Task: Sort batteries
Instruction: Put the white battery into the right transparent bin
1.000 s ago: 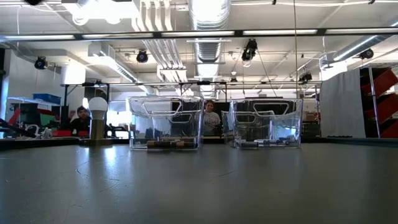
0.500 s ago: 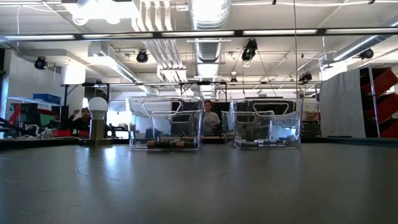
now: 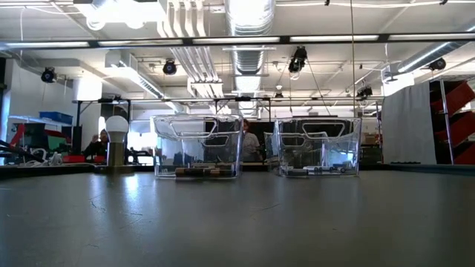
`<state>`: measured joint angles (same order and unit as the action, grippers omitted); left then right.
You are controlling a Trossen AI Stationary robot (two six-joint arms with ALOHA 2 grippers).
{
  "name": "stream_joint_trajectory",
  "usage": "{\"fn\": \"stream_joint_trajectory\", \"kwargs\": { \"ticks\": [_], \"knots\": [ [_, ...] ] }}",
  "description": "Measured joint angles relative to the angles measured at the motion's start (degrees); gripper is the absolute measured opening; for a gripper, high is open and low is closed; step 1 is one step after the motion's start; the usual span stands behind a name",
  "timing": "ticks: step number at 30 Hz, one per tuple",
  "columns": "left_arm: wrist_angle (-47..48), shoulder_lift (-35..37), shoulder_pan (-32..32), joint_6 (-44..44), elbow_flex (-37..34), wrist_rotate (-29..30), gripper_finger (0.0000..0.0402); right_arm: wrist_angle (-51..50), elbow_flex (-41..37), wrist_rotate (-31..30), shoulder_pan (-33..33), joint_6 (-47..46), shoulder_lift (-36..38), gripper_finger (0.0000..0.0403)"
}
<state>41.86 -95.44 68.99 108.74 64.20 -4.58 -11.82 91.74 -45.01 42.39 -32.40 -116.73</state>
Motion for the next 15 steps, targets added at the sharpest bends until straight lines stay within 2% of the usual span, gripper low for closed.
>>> {"fn": "stream_joint_trajectory", "kwargs": {
  "ticks": [4, 10, 15],
  "knots": [
    [-0.3, 0.0, -0.3, -3.8, -1.7, -1.2, 0.0178, 0.0, 0.0, 0.0, -0.1, 0.0, -0.4, 0.0208],
    [3.7, 0.0, -1.8, -16.9, -2.8, -8.2, 0.0178, 0.0, 0.0, 0.0, -0.2, 0.0, -0.5, 0.021],
    [7.8, 0.0, -2.0, -28.0, -3.0, -9.1, 0.0178, 0.0, 0.0, 0.0, -0.2, -0.1, -0.5, 0.0208]
  ]
}}
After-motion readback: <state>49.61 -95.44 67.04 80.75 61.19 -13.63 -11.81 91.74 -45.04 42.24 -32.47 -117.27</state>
